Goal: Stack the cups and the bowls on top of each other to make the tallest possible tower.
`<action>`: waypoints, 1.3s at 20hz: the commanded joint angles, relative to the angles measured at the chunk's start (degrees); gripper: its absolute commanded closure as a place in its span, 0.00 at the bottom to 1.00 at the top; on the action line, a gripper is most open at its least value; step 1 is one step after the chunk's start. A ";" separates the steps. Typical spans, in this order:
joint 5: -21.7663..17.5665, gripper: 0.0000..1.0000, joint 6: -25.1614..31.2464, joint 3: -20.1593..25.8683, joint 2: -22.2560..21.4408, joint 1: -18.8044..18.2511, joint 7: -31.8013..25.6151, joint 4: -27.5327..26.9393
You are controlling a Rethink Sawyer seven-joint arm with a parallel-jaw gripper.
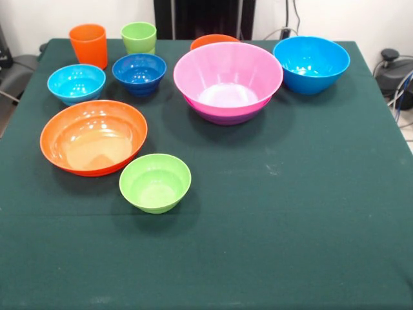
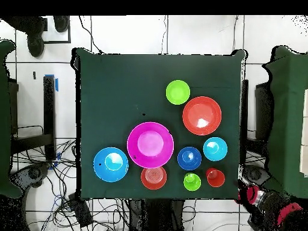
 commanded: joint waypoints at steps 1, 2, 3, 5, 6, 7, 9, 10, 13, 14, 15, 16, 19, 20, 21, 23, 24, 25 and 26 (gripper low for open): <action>-7.28 0.00 7.21 -2.40 5.74 11.69 -10.23 -0.81; -8.99 0.00 10.23 -6.04 7.93 15.31 -11.01 -4.15; -10.19 0.00 13.03 -8.85 9.85 18.32 -11.57 -7.20; -12.42 0.00 15.65 -11.93 12.89 22.39 -13.33 -12.30; -13.18 0.00 16.94 -13.02 14.15 23.88 -13.84 -14.23; -14.14 0.00 17.31 -13.82 15.37 25.08 -14.60 -15.87; -15.48 0.00 18.19 -15.02 17.60 26.47 -15.55 -17.96; -15.98 0.00 18.35 -15.23 18.32 26.54 -15.90 -18.46; -17.59 0.00 17.57 -15.72 20.27 26.09 -16.37 -19.54; -18.53 0.00 17.54 -16.34 21.65 26.86 -16.77 -20.92; -19.33 0.00 18.64 -17.07 23.04 27.85 -17.45 -22.44; -20.01 0.00 19.75 -17.86 24.49 28.98 -18.18 -24.08; -21.44 0.00 21.27 -18.87 27.75 31.32 -19.71 -27.60; -21.67 0.00 21.99 -19.13 28.45 32.08 -19.85 -28.65; -21.82 0.00 22.36 -19.30 29.22 32.54 -19.97 -29.35; -22.20 0.00 23.09 -20.34 31.09 33.33 -19.91 -30.61; -22.54 0.00 22.93 -20.74 32.27 33.41 -20.22 -31.12; -22.91 0.00 23.45 -21.42 33.12 33.65 -20.19 -31.53; -23.42 0.00 22.71 -21.64 34.27 33.64 -20.43 -31.83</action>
